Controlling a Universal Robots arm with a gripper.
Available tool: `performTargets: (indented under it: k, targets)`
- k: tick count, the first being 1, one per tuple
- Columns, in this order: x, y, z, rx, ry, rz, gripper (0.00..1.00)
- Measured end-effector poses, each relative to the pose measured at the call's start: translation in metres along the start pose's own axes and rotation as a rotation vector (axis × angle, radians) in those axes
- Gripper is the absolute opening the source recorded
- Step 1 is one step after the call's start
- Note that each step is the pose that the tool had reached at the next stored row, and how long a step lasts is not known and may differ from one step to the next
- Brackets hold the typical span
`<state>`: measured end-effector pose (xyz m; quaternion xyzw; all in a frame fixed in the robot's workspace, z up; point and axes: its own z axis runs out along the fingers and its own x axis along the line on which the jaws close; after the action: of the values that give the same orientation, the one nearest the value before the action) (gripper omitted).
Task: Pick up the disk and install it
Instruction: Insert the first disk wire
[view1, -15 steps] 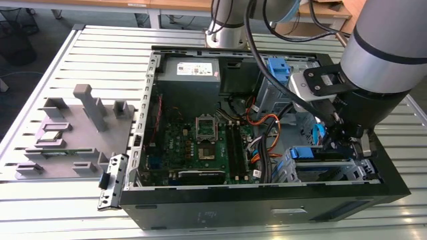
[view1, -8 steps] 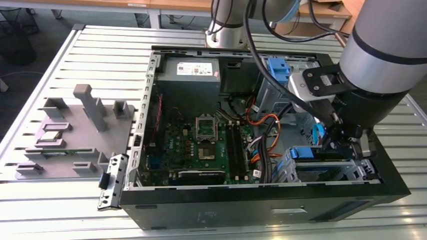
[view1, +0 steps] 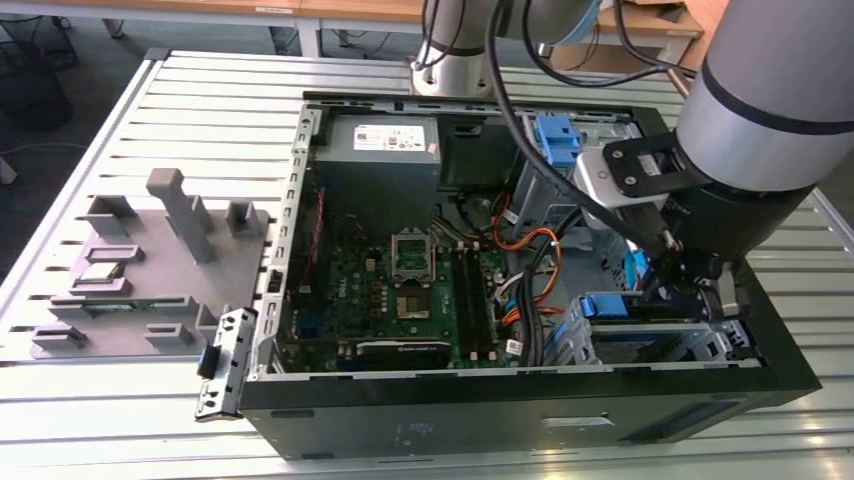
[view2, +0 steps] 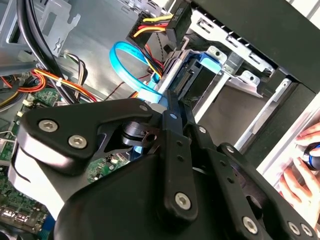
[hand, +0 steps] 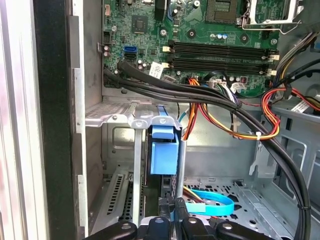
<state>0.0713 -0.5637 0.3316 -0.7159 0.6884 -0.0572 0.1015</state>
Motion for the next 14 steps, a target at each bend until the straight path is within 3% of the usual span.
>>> performTargets:
  k: [14]
  targets:
    - [0.0003, 0.0011, 0.0044, 0.0000, -0.0004, -0.002, 0.16]
